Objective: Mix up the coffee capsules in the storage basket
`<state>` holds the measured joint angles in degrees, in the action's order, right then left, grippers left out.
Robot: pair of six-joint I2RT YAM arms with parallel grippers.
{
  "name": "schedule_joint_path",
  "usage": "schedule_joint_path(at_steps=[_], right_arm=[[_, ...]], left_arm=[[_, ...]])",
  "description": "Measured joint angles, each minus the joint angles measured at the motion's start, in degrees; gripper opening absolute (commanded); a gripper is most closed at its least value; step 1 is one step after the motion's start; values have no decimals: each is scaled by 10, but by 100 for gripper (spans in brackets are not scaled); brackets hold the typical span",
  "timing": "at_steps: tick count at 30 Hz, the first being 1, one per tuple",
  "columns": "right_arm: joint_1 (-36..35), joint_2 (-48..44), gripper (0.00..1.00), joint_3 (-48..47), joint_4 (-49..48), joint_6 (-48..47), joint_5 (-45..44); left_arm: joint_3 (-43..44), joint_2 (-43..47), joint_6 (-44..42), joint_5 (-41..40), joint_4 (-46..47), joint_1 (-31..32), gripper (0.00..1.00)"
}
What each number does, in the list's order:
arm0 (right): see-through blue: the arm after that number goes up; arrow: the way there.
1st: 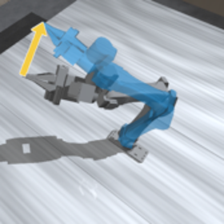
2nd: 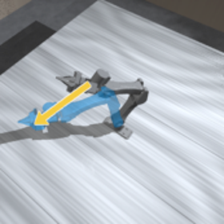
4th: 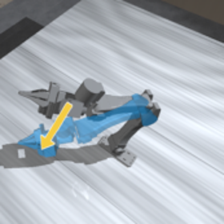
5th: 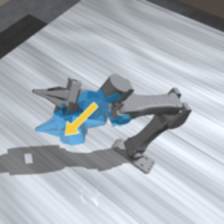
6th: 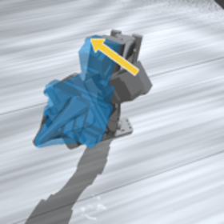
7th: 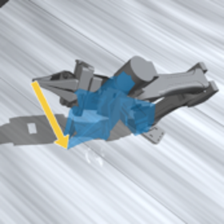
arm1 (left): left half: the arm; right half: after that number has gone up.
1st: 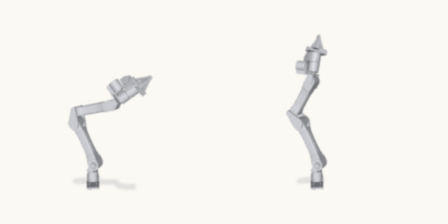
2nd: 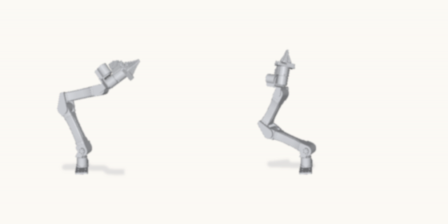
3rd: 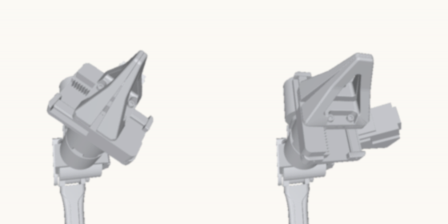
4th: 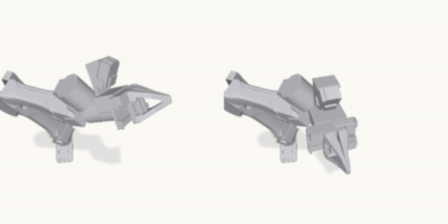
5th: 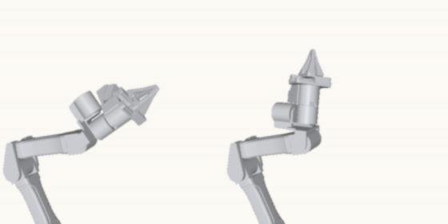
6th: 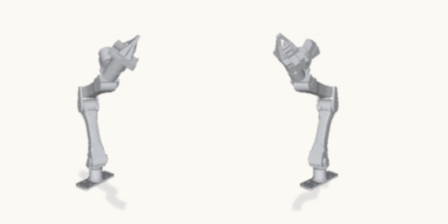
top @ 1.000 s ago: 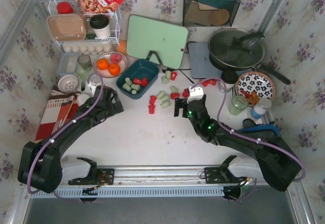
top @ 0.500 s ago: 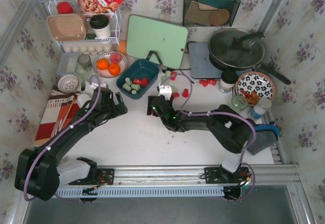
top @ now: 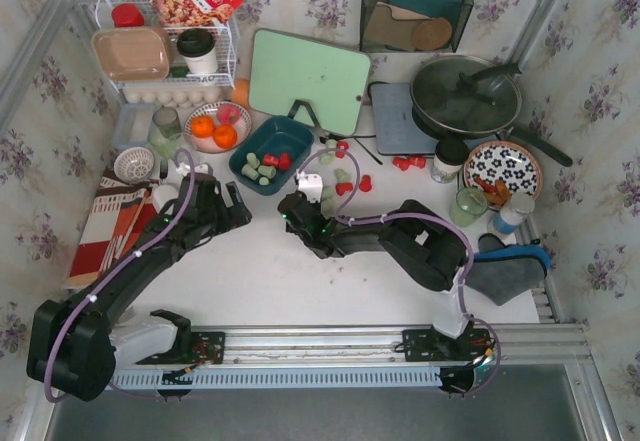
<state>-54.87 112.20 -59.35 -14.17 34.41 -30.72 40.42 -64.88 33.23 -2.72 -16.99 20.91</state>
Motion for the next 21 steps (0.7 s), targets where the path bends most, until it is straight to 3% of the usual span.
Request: schedule_joint_path(at_steps=[2, 6, 21], right_arm=[[0, 6, 40, -9, 8, 0, -3], [0, 8, 26, -13, 13, 0, -5], [-2, -35, 23, -23, -14, -47, 29]], left_arm=[[0, 1, 0, 1, 0, 0, 94], [0, 2, 0, 2, 0, 0, 94], [-18, 43, 13, -3, 0, 0, 93]])
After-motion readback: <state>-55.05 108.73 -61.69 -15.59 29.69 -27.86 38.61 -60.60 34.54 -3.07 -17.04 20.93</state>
